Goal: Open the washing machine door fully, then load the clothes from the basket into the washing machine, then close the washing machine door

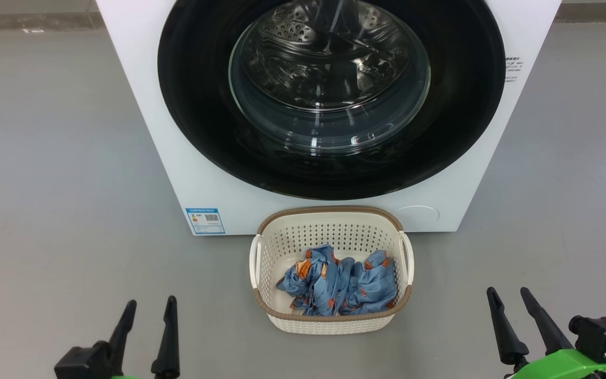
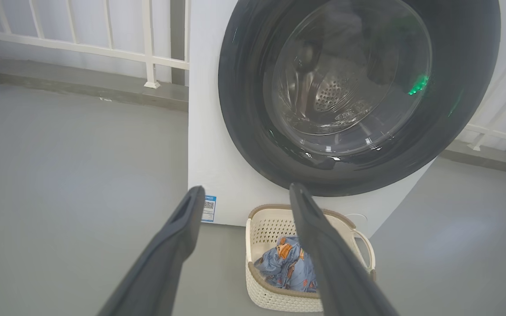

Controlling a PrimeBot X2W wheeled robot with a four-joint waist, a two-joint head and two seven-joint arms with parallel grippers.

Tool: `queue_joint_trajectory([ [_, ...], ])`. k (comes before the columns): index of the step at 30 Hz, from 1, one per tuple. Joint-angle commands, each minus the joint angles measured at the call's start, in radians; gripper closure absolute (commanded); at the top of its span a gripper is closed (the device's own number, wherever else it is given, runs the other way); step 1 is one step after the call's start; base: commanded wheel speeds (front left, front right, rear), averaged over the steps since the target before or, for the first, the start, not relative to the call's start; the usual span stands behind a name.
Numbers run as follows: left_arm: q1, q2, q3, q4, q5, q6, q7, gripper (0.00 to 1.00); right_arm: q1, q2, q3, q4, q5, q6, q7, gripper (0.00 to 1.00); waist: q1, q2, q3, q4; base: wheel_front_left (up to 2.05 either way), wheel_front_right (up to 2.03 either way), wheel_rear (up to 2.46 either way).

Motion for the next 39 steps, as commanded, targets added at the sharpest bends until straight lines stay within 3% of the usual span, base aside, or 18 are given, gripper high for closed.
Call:
queue_joint_trajectory([
  [1,-0.015,0.013,0.023,-0.038,0.038,0.003,-0.017,0.00,-0.002,-0.022,0.011,-0.029,-0.035,-0.001,-0.020,0.00,0.0000,0.0000,0.000,0.001,0.00,0.00,0.00],
  [18,-0.007,0.017,0.013,-0.059,0.230,0.011,-0.067,0.00,0.007,-0.041,0.013,-0.053,-0.219,-0.001,-0.070,0.00,0.0000,0.0000,0.006,0.005,0.00,0.00,0.00],
  [39,-0.015,0.017,-0.003,-0.045,0.289,0.029,-0.067,0.00,0.004,-0.039,0.002,-0.055,-0.218,-0.001,-0.070,0.00,0.0000,0.0000,0.009,0.002,0.26,0.26,-0.53],
])
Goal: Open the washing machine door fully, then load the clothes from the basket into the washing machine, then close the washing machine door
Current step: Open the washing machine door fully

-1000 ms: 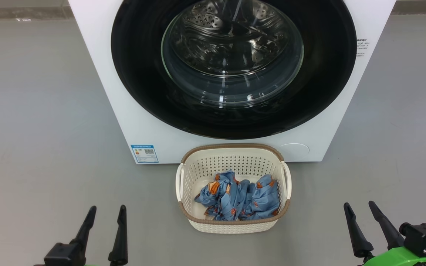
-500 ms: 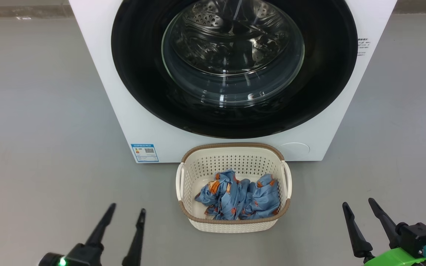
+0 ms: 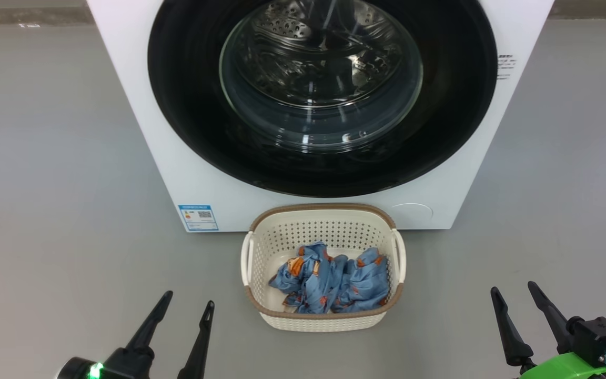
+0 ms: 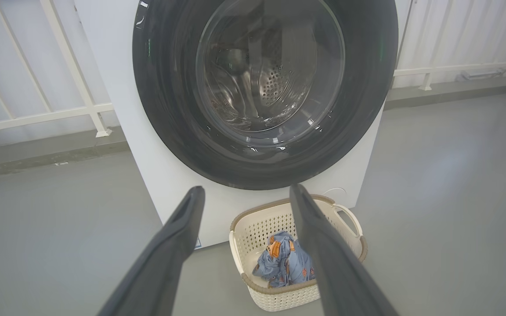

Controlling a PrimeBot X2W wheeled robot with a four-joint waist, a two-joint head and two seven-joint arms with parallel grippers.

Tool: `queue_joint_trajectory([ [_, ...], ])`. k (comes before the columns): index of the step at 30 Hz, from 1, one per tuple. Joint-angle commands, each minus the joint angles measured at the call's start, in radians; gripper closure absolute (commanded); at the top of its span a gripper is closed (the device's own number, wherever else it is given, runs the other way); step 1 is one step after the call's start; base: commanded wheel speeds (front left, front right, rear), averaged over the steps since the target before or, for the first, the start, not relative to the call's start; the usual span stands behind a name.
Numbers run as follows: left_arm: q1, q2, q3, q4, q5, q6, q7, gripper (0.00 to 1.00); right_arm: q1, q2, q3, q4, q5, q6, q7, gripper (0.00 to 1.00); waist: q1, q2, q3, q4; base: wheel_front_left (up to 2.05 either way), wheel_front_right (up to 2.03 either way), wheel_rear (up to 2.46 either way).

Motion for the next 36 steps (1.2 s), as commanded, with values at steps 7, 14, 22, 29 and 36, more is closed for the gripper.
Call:
queue_joint_trajectory([
  [7,-0.019,0.005,0.031,-0.022,0.005,-0.001,-0.006,0.00,-0.011,-0.016,0.021,-0.029,-0.008,-0.001,-0.012,0.00,0.0000,0.0000,0.008,0.001,1.14,1.14,-2.28],
  [14,-0.025,0.005,0.035,-0.027,0.000,-0.002,-0.006,0.00,-0.015,-0.015,0.018,-0.035,-0.010,-0.001,-0.012,0.00,0.0000,0.0000,0.017,0.000,1.23,1.23,-2.46],
  [22,-0.027,0.005,0.045,-0.053,-0.060,-0.013,-0.006,0.00,-0.016,-0.013,0.014,-0.040,-0.015,-0.001,-0.012,0.00,0.0000,0.0000,0.020,-0.003,1.22,1.20,-2.42],
  [29,-0.025,0.005,0.061,-0.061,-0.073,-0.023,-0.006,0.00,-0.016,-0.012,0.011,-0.041,-0.020,-0.001,-0.012,0.00,0.0000,0.0000,0.022,-0.001,0.84,0.74,-1.59],
  [36,-0.021,0.005,0.063,-0.055,-0.074,-0.027,-0.006,0.00,-0.016,-0.010,0.011,-0.035,-0.019,-0.001,-0.012,0.00,0.0000,0.0000,0.016,0.001,0.27,0.27,-0.53],
])
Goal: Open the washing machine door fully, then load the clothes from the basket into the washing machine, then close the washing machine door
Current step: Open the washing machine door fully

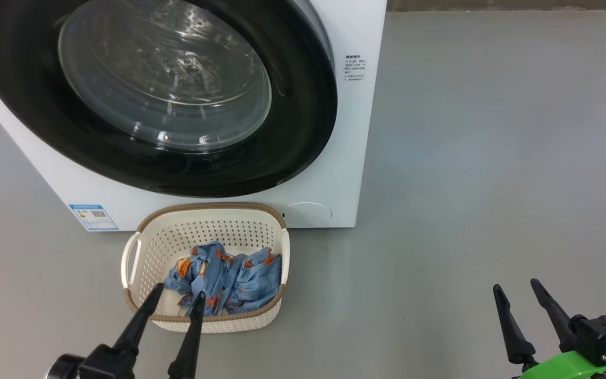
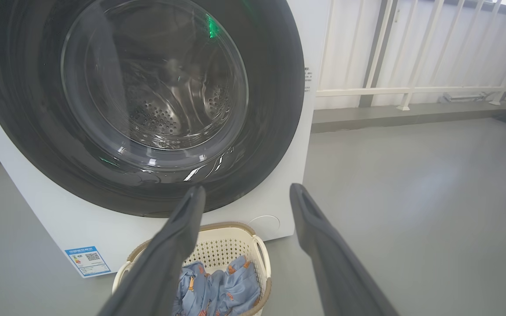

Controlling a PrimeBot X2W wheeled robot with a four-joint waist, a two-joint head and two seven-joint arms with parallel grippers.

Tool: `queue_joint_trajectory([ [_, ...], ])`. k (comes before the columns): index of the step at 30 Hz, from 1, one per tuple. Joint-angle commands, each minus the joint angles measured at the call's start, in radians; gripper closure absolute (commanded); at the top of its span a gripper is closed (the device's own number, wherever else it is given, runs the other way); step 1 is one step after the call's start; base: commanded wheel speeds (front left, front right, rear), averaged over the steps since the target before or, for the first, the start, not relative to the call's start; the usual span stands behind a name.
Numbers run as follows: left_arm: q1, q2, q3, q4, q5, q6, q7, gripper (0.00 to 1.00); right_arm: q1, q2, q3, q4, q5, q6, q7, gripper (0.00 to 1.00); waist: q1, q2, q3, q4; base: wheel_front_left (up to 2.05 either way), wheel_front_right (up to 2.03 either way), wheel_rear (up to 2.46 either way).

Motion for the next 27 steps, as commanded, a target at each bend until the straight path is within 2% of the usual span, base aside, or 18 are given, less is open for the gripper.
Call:
queue_joint_trajectory([
  [1,-0.019,0.006,0.035,-0.022,-0.008,-0.001,-0.006,0.00,-0.016,-0.010,0.019,-0.019,-0.010,-0.001,-0.012,0.00,-0.0001,-0.0001,-0.002,0.000,0.01,0.01,-0.01],
  [6,-0.012,0.006,0.029,-0.020,-0.009,0.001,-0.006,0.00,-0.024,0.000,0.017,-0.016,-0.006,-0.001,-0.012,0.00,-0.0001,-0.0001,-0.009,-0.001,0.00,0.00,0.00],
  [7,-0.011,0.006,0.027,-0.020,-0.010,0.002,-0.006,0.00,-0.028,0.002,0.019,-0.019,0.001,-0.001,-0.012,0.10,-0.0001,-0.0001,-0.009,-0.001,0.00,0.00,0.00],
  [8,-0.010,0.006,0.025,-0.020,-0.012,0.003,-0.006,0.00,-0.033,0.002,0.022,-0.023,0.006,-0.001,-0.012,0.52,-0.0001,-0.0001,-0.008,-0.001,0.00,0.00,0.00],
  [10,-0.011,0.006,0.021,-0.020,-0.014,0.005,-0.006,0.00,-0.045,0.000,0.038,-0.030,0.021,-0.001,-0.012,1.00,-0.0001,-0.0001,-0.005,-0.001,0.00,0.00,0.00],
  [16,-0.023,0.006,0.004,-0.028,-0.028,0.020,-0.006,0.00,-0.138,0.010,0.064,-0.062,0.118,-0.001,-0.012,1.00,-0.0001,-0.0001,0.013,-0.001,0.00,0.00,0.00],
  [22,-0.051,0.006,-0.029,-0.028,-0.047,0.033,-0.006,0.00,-0.303,0.020,0.076,-0.071,0.285,-0.001,-0.012,1.00,-0.0001,-0.0001,0.050,0.016,0.00,0.00,0.00],
  [27,-0.087,0.006,-0.064,-0.031,-0.063,0.046,-0.006,0.00,-0.429,0.003,0.076,-0.061,0.407,-0.001,-0.012,1.00,-0.0001,-0.0001,0.091,0.046,0.00,0.00,0.00],
])
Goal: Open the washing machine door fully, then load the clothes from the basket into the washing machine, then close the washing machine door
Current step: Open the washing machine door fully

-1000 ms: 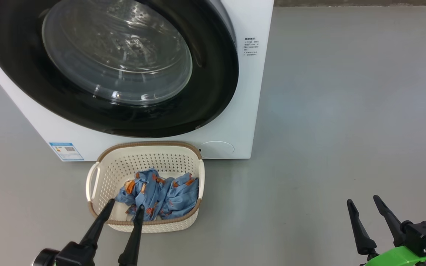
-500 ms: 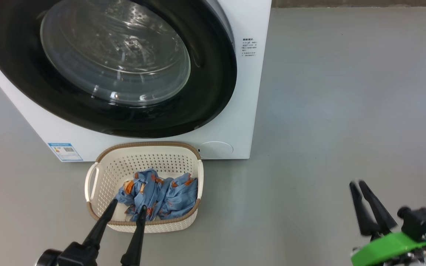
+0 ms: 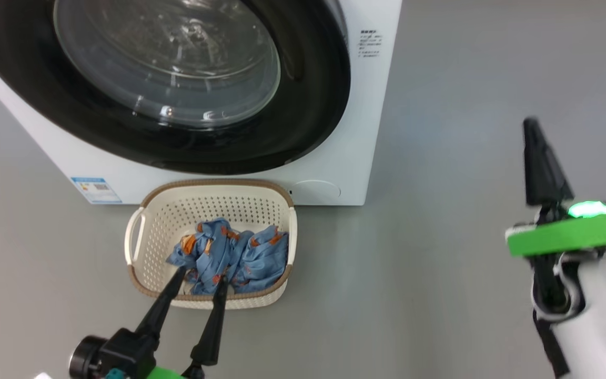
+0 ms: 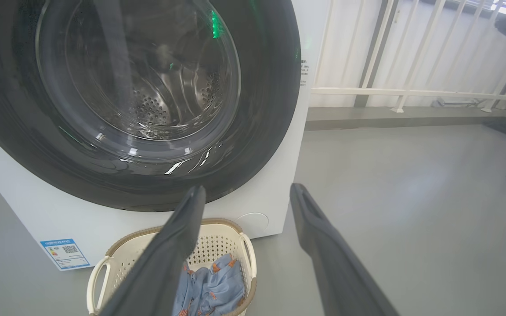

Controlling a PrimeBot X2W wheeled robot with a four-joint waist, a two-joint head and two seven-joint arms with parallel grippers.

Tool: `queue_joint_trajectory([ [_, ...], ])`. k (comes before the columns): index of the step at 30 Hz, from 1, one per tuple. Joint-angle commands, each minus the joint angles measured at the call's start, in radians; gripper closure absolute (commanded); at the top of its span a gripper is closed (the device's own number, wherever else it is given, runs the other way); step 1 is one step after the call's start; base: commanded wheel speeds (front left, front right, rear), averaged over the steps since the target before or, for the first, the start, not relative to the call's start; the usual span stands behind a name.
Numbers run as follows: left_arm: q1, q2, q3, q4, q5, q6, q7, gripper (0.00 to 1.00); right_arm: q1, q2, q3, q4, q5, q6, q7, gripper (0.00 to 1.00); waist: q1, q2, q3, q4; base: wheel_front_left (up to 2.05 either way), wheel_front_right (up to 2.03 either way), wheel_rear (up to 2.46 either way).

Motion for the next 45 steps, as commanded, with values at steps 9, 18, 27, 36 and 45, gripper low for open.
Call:
queue_joint_trajectory([
  [9,-0.105,0.006,-0.040,-0.032,-0.040,0.037,-0.006,0.00,-0.269,-0.078,0.081,0.064,0.369,-0.001,-0.007,1.00,-0.0001,0.0000,0.120,0.089,0.00,0.00,0.00],
  [18,-0.164,0.006,-0.099,-0.041,-0.070,0.063,-0.006,0.00,-0.441,-0.188,0.179,0.118,0.735,-0.001,0.091,1.00,-0.0001,0.0000,0.195,0.155,0.00,0.00,0.00],
  [27,-0.213,0.006,-0.144,-0.048,-0.099,0.083,-0.006,0.00,-0.552,-0.297,0.279,0.186,0.932,-0.001,0.370,1.00,-0.0001,0.0000,0.264,0.208,0.00,0.00,0.00],
  [36,-0.237,0.006,-0.180,-0.055,-0.122,0.100,-0.006,0.00,-0.641,-0.321,0.307,0.259,0.996,-0.001,0.549,1.00,-0.0001,0.0000,0.317,0.239,0.00,0.00,0.00],
  [45,-0.259,0.006,-0.213,-0.067,-0.139,0.113,-0.006,0.00,-0.716,-0.330,0.270,0.338,1.048,-0.001,0.670,1.00,-0.0001,0.0000,0.361,0.272,0.00,0.00,0.00],
])
